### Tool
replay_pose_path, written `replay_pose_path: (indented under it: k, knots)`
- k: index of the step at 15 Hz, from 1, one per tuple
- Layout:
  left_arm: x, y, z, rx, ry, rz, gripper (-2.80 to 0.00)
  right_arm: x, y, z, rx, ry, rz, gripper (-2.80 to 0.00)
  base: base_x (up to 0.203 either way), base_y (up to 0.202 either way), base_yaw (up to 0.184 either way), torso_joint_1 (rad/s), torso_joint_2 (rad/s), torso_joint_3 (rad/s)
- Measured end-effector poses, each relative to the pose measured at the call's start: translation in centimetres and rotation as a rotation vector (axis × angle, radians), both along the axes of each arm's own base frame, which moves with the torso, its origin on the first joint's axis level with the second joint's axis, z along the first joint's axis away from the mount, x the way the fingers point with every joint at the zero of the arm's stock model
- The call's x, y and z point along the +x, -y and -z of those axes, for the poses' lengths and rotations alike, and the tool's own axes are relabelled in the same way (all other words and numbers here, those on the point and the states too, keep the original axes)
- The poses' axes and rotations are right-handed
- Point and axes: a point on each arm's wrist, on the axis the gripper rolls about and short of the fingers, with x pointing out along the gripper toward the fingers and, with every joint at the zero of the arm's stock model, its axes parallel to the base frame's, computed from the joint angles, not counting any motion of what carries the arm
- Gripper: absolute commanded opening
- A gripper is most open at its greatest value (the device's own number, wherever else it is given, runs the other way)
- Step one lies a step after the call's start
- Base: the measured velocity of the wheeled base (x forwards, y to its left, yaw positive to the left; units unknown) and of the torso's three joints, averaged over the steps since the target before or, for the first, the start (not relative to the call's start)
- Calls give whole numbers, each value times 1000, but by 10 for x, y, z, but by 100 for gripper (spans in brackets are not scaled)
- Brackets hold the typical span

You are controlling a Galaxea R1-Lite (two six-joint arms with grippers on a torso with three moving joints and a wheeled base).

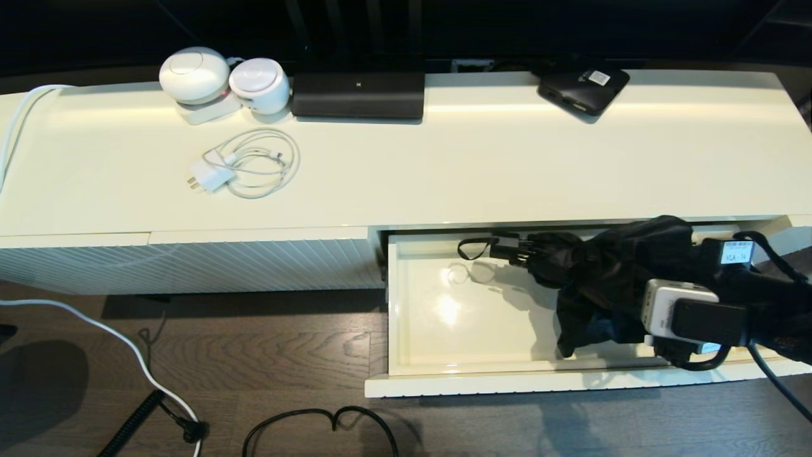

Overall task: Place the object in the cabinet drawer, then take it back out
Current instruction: Take the umbrella out of the drawer and put it on the table

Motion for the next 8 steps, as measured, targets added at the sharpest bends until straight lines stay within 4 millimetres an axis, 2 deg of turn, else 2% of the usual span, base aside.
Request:
replay_pose_path:
  k: [5,8]
  knots:
    - [0,0,0,0,0,0,-280,-28,8,-14,18,65,-4,-280,0,0,0,0,0,0]
    - [0,0,0,0,0,-1,-280,-38,11,-28,38,124,-5,-280,0,0,0,0,0,0]
